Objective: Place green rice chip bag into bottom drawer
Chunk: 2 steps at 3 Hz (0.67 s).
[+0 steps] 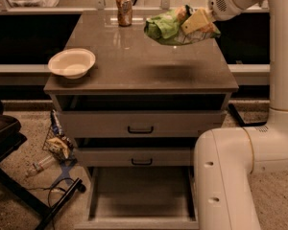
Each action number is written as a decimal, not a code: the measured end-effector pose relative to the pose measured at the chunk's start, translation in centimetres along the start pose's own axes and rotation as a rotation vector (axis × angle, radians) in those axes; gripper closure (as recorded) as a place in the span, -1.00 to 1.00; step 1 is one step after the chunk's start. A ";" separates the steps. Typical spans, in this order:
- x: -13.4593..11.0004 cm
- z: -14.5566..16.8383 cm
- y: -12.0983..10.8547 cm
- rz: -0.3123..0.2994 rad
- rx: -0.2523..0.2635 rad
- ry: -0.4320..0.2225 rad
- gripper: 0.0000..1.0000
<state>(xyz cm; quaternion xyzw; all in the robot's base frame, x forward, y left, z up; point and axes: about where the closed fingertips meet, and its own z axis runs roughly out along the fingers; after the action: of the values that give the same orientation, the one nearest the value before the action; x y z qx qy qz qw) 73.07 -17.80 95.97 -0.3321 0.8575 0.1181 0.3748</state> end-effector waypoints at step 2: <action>-0.2 0.7 -0.4 0.023 -0.017 -0.031 1.00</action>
Offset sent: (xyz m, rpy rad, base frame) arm -0.0093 -0.0089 -0.0129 0.0518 0.0562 0.0068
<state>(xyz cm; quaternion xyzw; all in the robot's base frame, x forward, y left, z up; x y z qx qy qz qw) 73.80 -17.65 95.62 -0.3234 0.8543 0.1348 0.3838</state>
